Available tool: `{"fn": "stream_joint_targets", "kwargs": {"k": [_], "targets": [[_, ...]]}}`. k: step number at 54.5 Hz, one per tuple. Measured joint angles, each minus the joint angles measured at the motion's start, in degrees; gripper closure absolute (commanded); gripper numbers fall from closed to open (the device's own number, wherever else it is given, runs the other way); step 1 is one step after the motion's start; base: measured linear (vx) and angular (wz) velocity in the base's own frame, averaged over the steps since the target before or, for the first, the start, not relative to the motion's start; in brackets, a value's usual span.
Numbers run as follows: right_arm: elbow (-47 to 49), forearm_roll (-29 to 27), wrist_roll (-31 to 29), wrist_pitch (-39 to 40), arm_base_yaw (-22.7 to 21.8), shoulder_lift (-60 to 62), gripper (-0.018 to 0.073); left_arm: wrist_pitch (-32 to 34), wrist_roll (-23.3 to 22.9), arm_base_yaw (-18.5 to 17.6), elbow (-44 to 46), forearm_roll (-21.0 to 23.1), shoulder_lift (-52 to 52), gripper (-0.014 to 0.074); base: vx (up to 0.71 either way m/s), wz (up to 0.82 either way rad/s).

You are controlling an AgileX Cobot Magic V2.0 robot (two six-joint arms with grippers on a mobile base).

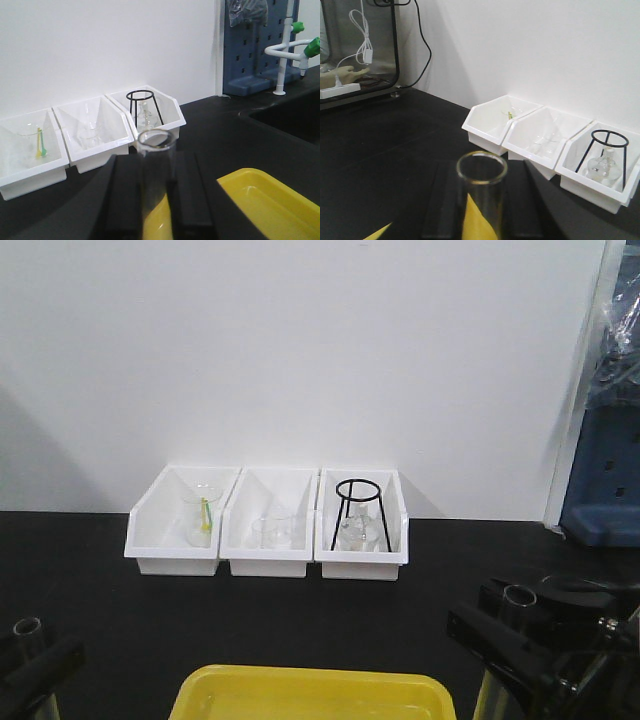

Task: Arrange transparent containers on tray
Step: 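Drive the base to the counter with the yellow tray, holding tubes, then lower the left gripper's tube into the yellow tray and release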

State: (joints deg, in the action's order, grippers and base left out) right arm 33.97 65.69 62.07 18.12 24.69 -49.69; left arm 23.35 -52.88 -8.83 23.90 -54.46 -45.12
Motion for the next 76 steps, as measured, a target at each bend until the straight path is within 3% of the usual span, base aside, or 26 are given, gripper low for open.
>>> {"fn": "stream_joint_targets", "kwargs": {"k": [55, 61, 66, 72, 76], "targets": [[0.0, 0.0, 0.0, 0.0, 0.0, 0.0, 0.0571, -0.2, -1.1, 0.0, 0.0, 0.0, -0.1, 0.0600, 0.03, -0.05], [0.0, 0.0, 0.1, 0.0, 0.0, 0.0, 0.0571, -0.7, -7.8, 0.0, 0.1, 0.1, -0.1, 0.0596, 0.00, 0.00], [0.0, 0.0, 0.3, 0.0, 0.0, 0.0, 0.0571, -4.0, -18.1, 0.0, 1.6, -1.9, -2.3, 0.0596, 0.00, 0.00], [0.0, 0.0, 0.8, 0.0, 0.0, 0.0, 0.0571, -5.1, -31.7, 0.0, 5.0, -11.5, -8.7, 0.0596, 0.00, 0.00], [0.0, 0.0, 0.9, -0.2, 0.0, 0.0, 0.0571, -2.8, -42.9, 0.0, 8.2, -21.6, -15.0, 0.0596, 0.00, 0.00]]}}
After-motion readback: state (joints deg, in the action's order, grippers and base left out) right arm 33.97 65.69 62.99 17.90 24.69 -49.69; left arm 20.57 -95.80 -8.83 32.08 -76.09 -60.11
